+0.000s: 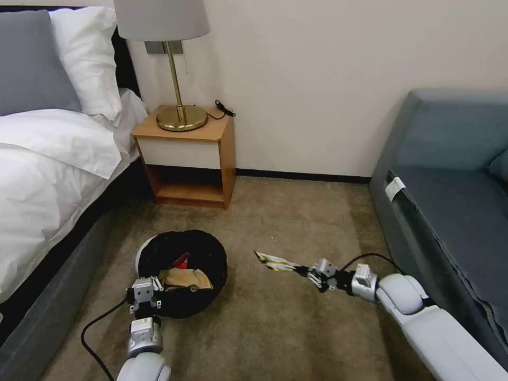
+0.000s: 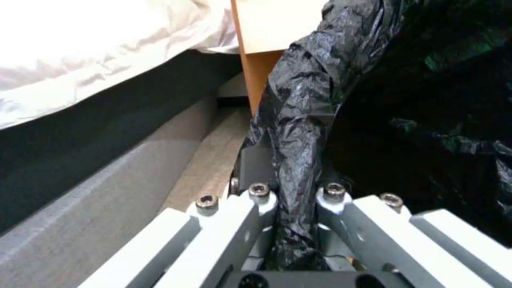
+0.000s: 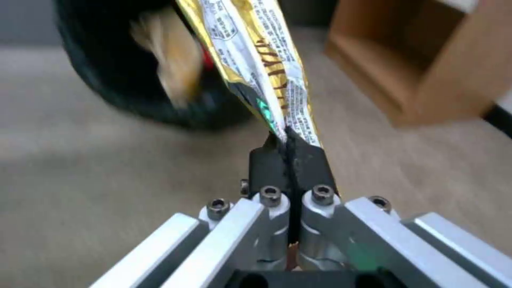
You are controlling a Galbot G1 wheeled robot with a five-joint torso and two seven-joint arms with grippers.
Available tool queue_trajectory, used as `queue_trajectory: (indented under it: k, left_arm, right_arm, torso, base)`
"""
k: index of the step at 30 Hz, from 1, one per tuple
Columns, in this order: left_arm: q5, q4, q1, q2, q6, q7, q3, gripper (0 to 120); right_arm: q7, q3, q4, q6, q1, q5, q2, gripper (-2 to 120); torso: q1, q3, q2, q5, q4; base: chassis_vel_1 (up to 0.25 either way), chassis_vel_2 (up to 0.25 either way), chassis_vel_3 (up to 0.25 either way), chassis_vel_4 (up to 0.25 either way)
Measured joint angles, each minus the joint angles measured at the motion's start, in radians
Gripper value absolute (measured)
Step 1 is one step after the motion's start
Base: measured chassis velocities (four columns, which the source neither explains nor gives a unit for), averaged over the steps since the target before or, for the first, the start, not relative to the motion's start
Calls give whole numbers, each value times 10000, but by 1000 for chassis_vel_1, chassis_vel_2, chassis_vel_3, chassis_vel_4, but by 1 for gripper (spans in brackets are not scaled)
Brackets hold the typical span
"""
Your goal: Pick up the trash bin, then pick up the garbage on the floor and place it into the trash bin.
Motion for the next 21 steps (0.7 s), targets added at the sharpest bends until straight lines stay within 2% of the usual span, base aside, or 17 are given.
queue_trajectory:
  k: [6, 12, 21]
  left_arm:
    - [-6, -15, -111, -5, 30, 16, 36, 2]
    - [-45, -126, -219, -83, 62, 98, 193, 2]
    - [-211, -488, -294, -276, 106, 227, 385, 2]
  right_arm:
    - [6, -692, 471, -600, 603, 1385, 84, 0]
    - [14, -1925, 331, -1159, 1962, 2764, 192, 0]
    - [179, -2798, -260, -1405, 2632, 3396, 868, 0]
  torso:
    - [0, 0, 0, 0, 0]
    - [0, 0, 0, 0, 0]
    - [0, 0, 0, 2, 0]
  base:
    - [0, 0, 0, 0]
    - [0, 0, 0, 0]
    - [0, 0, 0, 0]
